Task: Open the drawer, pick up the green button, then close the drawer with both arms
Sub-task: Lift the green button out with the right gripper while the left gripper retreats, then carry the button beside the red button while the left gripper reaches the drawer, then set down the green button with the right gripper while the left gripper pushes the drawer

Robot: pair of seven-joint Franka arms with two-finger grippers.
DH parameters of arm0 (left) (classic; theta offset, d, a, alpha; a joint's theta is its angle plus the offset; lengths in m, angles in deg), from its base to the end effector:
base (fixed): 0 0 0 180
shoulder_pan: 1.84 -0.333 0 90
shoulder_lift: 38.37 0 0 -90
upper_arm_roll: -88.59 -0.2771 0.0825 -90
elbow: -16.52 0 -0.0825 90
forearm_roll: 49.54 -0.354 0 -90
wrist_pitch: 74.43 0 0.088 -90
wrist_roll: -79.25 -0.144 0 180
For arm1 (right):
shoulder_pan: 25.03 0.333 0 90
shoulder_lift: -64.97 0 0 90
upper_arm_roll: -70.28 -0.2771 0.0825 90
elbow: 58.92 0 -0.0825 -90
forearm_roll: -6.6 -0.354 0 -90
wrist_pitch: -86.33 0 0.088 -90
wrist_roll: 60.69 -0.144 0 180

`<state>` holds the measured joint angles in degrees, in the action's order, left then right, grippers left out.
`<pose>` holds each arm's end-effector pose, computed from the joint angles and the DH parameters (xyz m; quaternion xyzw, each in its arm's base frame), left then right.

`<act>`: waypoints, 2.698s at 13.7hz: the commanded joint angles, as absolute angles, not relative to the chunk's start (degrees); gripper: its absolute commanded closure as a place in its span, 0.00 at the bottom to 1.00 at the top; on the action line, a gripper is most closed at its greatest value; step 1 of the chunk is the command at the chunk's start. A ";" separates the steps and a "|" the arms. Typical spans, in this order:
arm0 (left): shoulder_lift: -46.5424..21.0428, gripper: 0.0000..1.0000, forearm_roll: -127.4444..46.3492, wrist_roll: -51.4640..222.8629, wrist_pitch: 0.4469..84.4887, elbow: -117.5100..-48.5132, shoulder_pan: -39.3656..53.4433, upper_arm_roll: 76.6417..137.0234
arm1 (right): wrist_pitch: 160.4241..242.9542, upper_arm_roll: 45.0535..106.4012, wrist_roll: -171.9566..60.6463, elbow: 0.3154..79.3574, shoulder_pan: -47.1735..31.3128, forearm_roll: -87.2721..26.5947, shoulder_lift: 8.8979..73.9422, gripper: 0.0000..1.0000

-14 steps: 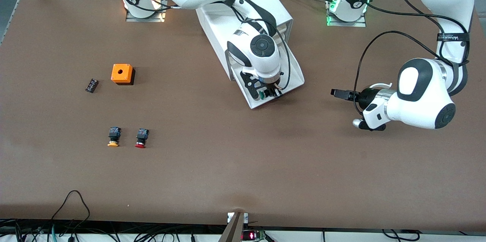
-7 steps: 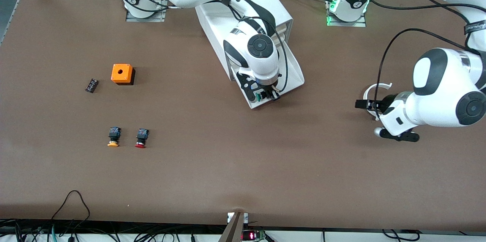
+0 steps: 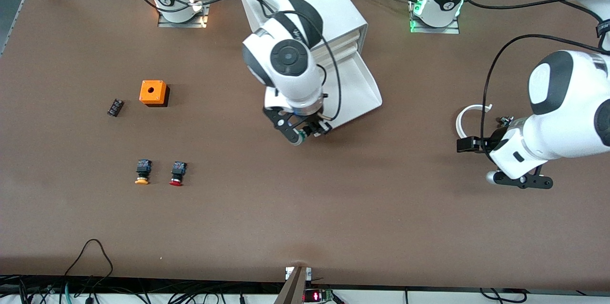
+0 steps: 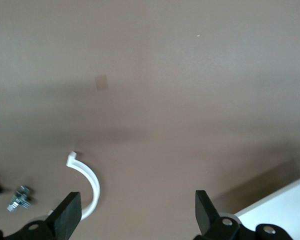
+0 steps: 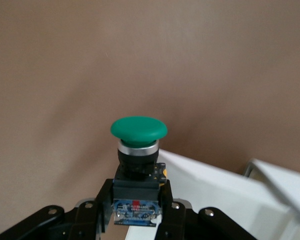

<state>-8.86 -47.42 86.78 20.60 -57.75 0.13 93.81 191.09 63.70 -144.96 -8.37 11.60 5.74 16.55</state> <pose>0.6323 -0.0754 0.3750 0.9963 0.0101 -0.0798 0.0311 0.5481 0.4770 0.3496 -0.9257 0.3712 0.0207 0.0693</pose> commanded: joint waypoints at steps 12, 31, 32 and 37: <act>-6.03 0.00 -51.03 134.08 51.16 -80.15 19.95 93.78 | 183.26 63.60 -77.41 -0.58 -12.36 2.64 19.09 1.00; -9.63 0.01 -49.37 140.16 55.91 -93.24 22.33 103.88 | 207.18 63.69 -72.82 19.57 -13.69 5.80 16.37 0.35; -9.63 0.01 -48.93 140.16 55.82 -93.69 21.73 105.54 | 207.27 63.69 -72.82 19.48 -13.69 5.72 16.54 0.02; -9.72 0.01 -48.66 143.14 55.82 -95.10 21.19 109.41 | 206.57 63.77 -75.10 16.66 -16.75 5.62 18.65 0.00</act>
